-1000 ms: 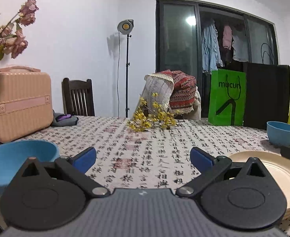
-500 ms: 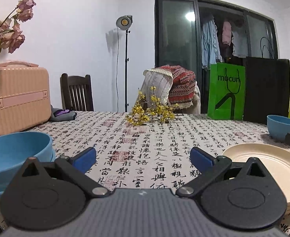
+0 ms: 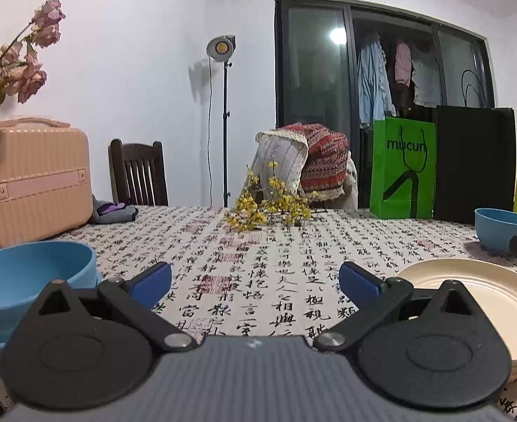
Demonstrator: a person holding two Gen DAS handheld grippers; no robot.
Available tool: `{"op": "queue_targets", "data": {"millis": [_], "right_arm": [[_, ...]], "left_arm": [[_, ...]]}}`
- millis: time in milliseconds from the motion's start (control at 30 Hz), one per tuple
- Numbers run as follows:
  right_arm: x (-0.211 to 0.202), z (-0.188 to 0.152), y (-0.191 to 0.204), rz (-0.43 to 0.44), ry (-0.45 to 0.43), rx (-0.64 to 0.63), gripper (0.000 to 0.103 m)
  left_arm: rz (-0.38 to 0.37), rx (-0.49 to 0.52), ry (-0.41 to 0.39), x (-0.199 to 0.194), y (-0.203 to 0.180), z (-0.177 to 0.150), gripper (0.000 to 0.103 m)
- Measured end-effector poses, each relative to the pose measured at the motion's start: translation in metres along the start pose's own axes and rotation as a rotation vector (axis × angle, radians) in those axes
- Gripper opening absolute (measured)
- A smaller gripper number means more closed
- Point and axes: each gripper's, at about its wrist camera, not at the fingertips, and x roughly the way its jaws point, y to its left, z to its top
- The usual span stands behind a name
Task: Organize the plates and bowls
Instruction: 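Withdraw both open tools and turn toward the last blue bowl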
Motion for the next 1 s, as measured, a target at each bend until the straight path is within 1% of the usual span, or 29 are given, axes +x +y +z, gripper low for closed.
{"op": "queue_targets", "data": {"millis": [100,400,567,667,900,1000], "right_arm": [[0.0002,-0.0006,-0.0016,-0.014,0.004,0.009,0.103],[0.0032,-0.0008,-0.0023,-0.032,0.021,0.016,0.103],[0.0036,-0.0012,-0.0026,-0.027,0.026,0.020,0.103],[0.0056,-0.0009,-0.0022,-0.028,0.037,0.017,0.103],[0.0060,-0.0006,-0.0055,-0.033,0.033,0.033,0.103],[0.0049,-0.0009,-0.0075,-0.042,0.024,0.043,0.103]], "left_arm": [[-0.003,0.002,-0.022,-0.0035,-0.0006,0.0001,0.103],[-0.009,-0.004,-0.044,-0.0071,0.0012,-0.0005,0.103],[0.015,-0.009,-0.054,-0.0098,0.0003,-0.0016,0.103],[0.013,-0.014,-0.062,-0.0111,0.0010,-0.0014,0.103],[0.020,0.000,-0.021,-0.0041,-0.0015,0.0002,0.103],[0.022,-0.002,-0.021,-0.0039,-0.0007,0.0004,0.103]]}}
